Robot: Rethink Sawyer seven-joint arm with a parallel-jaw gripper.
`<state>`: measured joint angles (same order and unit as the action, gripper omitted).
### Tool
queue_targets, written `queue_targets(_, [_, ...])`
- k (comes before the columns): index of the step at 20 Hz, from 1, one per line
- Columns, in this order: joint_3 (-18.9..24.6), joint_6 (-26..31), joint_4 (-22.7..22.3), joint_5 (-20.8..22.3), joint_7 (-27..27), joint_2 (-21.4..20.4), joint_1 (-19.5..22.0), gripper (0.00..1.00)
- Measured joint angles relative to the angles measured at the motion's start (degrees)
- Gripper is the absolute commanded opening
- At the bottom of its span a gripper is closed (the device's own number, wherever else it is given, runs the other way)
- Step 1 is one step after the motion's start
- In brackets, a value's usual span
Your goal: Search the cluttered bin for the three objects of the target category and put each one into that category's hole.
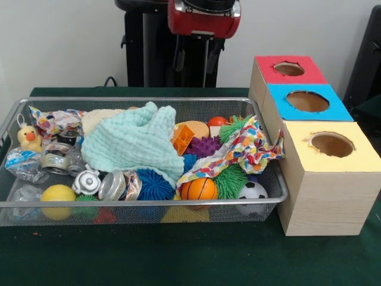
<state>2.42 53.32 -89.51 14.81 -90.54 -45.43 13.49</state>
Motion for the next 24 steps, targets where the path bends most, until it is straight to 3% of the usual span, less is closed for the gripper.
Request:
queue_targets(13, [0.02,-0.32,6.91,9.96,0.0,0.22,5.36,1.0])
queue_targets(24, [0.1,-7.14,10.59,17.66,0.01,1.68,10.36,1.0])
